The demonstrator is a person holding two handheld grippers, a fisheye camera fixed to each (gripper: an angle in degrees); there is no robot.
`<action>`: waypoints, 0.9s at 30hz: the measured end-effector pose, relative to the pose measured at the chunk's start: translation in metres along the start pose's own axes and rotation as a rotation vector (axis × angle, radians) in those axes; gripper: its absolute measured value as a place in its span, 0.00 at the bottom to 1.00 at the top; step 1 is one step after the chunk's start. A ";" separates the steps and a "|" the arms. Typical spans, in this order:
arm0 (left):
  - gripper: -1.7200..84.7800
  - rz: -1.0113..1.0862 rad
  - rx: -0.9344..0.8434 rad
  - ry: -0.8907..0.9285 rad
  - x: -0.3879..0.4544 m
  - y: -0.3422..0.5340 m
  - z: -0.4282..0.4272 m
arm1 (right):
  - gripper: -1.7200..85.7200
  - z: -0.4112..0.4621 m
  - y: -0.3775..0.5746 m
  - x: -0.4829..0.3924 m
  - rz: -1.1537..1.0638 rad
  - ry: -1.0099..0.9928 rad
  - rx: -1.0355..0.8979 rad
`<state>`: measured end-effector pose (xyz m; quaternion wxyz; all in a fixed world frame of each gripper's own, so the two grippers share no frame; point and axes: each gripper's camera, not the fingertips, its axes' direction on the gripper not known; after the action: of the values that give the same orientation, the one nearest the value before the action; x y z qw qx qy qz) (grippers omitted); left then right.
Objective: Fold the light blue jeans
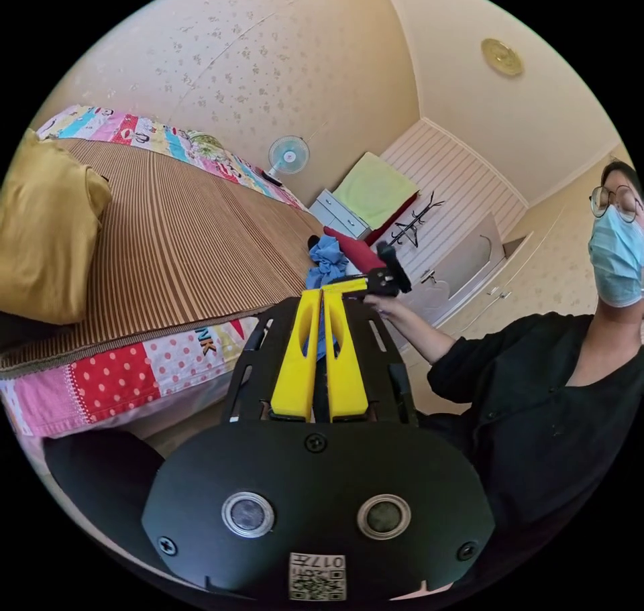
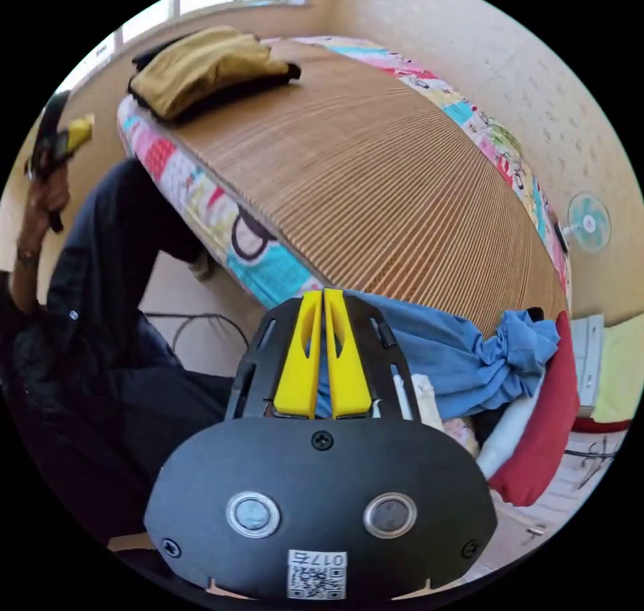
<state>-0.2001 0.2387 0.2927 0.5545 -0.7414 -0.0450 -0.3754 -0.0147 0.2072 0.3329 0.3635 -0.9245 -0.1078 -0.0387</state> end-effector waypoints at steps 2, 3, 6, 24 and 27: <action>0.01 -0.028 0.027 0.023 -0.006 0.005 0.000 | 0.03 -0.063 -0.011 0.036 0.127 -0.158 0.256; 0.01 -0.033 0.031 0.027 -0.007 0.006 0.000 | 0.03 -0.102 -0.011 0.059 0.196 -0.212 0.428; 0.01 -0.041 0.039 0.029 -0.009 0.009 0.001 | 0.04 -0.161 -0.004 0.070 0.176 -0.002 0.626; 0.01 -0.067 0.026 0.058 -0.021 -0.007 0.038 | 0.04 0.046 0.093 -0.011 0.216 -0.037 0.061; 0.01 -0.059 0.017 0.088 -0.019 -0.013 0.049 | 0.03 -0.005 0.079 0.006 0.247 -0.161 0.231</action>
<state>-0.1954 0.2923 0.2864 0.5511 -0.7176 -0.0454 -0.4235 0.0091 0.1486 0.2848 0.4595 -0.8829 -0.0261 0.0932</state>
